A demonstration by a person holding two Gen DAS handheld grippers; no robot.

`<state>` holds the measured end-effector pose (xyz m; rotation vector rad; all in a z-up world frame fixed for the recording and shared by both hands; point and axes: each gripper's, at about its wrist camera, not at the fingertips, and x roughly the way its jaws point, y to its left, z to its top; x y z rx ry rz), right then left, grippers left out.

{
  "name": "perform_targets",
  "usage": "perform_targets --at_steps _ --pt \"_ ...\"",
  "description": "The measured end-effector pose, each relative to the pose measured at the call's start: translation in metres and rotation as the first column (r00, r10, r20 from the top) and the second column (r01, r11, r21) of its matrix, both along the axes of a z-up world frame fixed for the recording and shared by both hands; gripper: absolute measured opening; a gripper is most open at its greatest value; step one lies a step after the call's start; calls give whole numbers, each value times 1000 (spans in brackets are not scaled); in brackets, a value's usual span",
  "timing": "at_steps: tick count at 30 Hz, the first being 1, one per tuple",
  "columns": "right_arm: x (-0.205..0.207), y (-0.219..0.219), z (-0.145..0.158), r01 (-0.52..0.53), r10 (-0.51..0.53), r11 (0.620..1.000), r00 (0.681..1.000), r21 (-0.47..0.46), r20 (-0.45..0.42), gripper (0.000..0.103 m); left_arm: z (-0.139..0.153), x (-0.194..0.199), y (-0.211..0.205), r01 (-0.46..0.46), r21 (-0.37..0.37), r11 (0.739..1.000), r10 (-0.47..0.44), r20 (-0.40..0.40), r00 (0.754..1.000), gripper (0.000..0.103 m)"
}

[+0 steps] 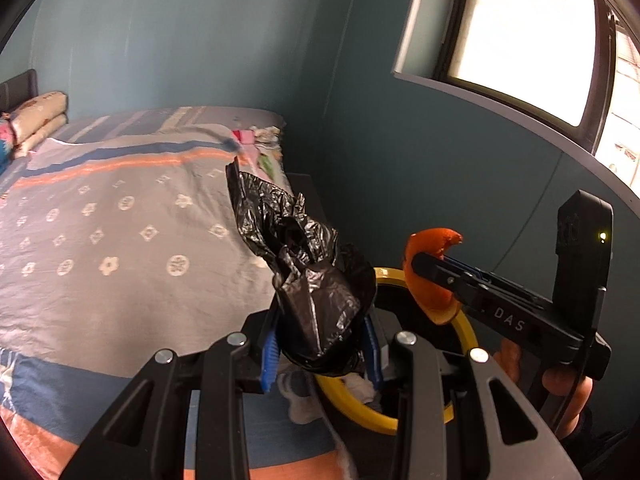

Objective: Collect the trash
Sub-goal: 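Carry the black bag and orange peel to the bin and open both grippers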

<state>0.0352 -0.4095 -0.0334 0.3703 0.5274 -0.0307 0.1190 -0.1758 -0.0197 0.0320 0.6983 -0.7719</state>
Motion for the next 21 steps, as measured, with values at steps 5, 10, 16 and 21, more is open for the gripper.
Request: perform_targets --at_steps 5,10,16,21 --pt "0 -19 -8 26 -26 1000 1000 15 -14 28 -13 1 -24 55 1 998 -55 -27 998 32" --pt "-2 -39 -20 64 -62 997 997 31 -39 28 -31 8 -46 104 -2 995 -104 -76 992 32" --pt "-2 -56 -37 96 -92 993 994 66 -64 28 -55 15 -68 133 6 991 -132 -119 984 33" --pt "6 -71 -56 130 -119 986 987 106 -104 29 -81 24 -82 153 29 988 -146 -166 975 34"
